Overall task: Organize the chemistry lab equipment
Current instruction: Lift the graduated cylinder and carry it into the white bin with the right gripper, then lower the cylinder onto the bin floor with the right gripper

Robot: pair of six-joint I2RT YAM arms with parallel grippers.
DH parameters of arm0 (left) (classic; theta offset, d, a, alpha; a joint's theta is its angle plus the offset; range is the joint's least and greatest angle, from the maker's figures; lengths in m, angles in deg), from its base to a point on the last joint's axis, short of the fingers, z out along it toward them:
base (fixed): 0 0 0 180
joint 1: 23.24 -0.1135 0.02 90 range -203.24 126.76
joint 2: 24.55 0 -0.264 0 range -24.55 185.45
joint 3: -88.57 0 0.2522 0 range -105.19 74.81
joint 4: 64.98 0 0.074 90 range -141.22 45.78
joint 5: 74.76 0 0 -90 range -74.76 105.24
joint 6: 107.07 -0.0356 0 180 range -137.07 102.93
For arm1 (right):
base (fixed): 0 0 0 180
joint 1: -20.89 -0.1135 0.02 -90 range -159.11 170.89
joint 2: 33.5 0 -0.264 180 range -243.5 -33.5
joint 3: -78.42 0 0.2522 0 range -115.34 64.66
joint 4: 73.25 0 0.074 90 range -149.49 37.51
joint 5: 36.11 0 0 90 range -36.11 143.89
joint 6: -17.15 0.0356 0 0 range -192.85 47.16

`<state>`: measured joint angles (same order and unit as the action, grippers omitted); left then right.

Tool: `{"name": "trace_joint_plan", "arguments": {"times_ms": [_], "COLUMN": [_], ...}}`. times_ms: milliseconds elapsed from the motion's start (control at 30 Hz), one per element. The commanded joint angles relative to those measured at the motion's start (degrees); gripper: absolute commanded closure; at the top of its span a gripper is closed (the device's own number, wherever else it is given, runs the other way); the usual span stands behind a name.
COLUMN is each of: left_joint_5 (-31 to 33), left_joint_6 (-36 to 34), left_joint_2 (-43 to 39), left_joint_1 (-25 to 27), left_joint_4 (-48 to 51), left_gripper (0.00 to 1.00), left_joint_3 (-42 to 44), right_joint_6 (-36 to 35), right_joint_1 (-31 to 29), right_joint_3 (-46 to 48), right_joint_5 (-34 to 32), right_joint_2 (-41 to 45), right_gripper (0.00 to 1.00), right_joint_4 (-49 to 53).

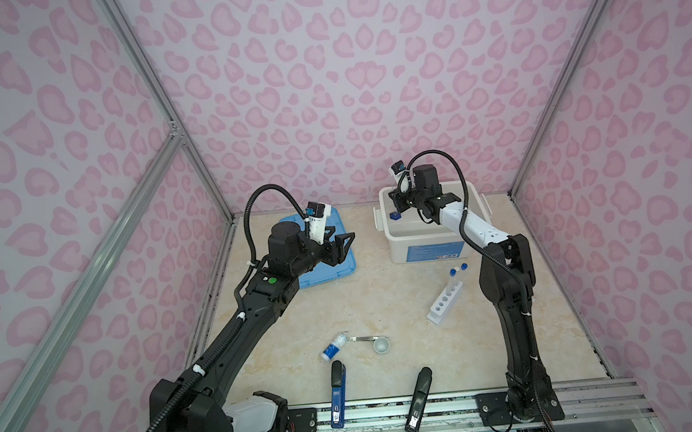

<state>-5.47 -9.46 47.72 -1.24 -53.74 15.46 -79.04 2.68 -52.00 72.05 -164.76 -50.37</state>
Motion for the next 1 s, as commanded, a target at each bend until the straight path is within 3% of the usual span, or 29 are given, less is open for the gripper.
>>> {"name": "trace_joint_plan", "arguments": {"times_ms": [0,367,967], "left_joint_5": [0.0,2.4,3.3], "left_joint_6": [0.6,-0.7,-0.7], "left_joint_2": [0.5,-2.5,-2.2], "left_joint_1": [0.5,0.6,0.9], "left_joint_4": [-3.1,-2.1,-1.3], "left_gripper": [0.32,0.32,0.32], "left_joint_3": [-1.2,0.3,-0.1], "right_joint_6": [-0.6,-2.9,-6.3], "right_joint_1": [0.2,0.2,0.6], "right_joint_3": [0.1,5.6,5.7], "right_joint_5": [3.0,5.8,8.1], "right_joint_2": [-2.0,-2.3,-4.7], "right_gripper": [0.83,0.82,0.82], "right_joint_4": [-2.8,-7.4,-6.9]}}
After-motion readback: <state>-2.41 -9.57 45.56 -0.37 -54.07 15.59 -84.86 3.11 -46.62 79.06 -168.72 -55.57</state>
